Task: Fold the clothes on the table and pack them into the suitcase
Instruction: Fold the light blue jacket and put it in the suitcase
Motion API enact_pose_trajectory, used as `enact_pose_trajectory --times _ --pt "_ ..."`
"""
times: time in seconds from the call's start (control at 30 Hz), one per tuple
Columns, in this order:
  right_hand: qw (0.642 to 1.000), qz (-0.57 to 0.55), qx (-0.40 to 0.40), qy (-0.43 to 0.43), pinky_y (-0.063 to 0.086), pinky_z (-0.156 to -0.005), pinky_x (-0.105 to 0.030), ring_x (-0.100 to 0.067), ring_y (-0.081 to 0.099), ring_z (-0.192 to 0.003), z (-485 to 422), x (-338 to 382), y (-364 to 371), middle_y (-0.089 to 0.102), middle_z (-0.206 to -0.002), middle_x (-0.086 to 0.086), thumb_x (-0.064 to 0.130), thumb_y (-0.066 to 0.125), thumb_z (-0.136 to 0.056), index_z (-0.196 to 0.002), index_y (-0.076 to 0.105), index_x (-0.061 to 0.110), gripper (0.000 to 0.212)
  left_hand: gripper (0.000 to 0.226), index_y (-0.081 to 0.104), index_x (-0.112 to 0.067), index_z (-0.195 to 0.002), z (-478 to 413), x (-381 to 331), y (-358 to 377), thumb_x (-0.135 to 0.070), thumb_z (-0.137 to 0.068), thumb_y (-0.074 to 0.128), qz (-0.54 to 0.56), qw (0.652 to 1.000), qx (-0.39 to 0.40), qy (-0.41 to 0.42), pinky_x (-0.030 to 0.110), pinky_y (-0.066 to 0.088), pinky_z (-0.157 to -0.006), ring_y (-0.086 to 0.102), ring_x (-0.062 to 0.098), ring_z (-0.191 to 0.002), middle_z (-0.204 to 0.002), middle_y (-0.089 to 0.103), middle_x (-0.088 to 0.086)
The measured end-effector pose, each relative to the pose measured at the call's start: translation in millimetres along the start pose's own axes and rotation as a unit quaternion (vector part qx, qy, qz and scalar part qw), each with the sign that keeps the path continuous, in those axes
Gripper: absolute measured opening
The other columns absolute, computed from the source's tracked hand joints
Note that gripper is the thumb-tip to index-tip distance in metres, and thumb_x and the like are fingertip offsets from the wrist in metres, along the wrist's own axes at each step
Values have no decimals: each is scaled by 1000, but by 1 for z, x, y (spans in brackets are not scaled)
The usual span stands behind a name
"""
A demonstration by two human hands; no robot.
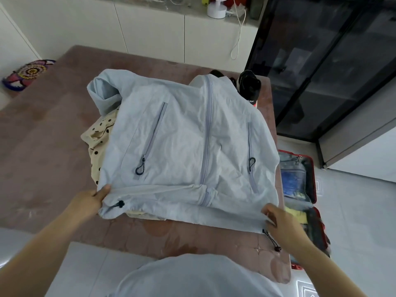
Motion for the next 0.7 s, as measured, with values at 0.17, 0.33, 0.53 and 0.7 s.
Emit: enact_pose_trajectory --times 0.17,0.33,0.53,0.7 --pt "971 -27 204 -122 40 -71 -8 12 47 -80 16 34 41 45 -93 13 12 66 -81 -111 50 38 42 51 54 6 -69 -8 20 -30 -37 -95 47 -46 998 -48 0 35 34 -60 55 36 -67 -65 54 21" --pt "988 -98 -78 -90 42 -98 -27 -6 49 -104 -36 49 -46 44 -122 7 25 69 -82 -113 50 37 39 47 43 -18 -124 3 -60 -72 -31 -84 62 -143 972 -134 128 48 48 -81 56 38 -99 -115 55 13" --pt "946 -240 -192 100 32 -104 -43 -31 29 -134 -123 24 -110 27 -148 -10 37 68 -82 -145 17 14 85 56 40 -9 -135 59 -249 -56 -19 -85 63 -135 883 -180 411 43 34 -97 50 36 -112 -124 56 12" --pt "973 -189 -108 78 42 -76 -28 -32 56 -108 -151 52 -86 60 -111 -10 14 60 -85 -138 37 17 58 60 34 -19 -141 67 -334 -1 -25 -88 60 -208 823 -128 512 39 13 -110 41 30 -124 -132 50 6"
Point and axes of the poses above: each hand's wrist, its own z-axis away from the middle knuckle, its own y-axis out of the palm, x = y × z, the point moved 9 cm from there along -z, towards the middle knuckle
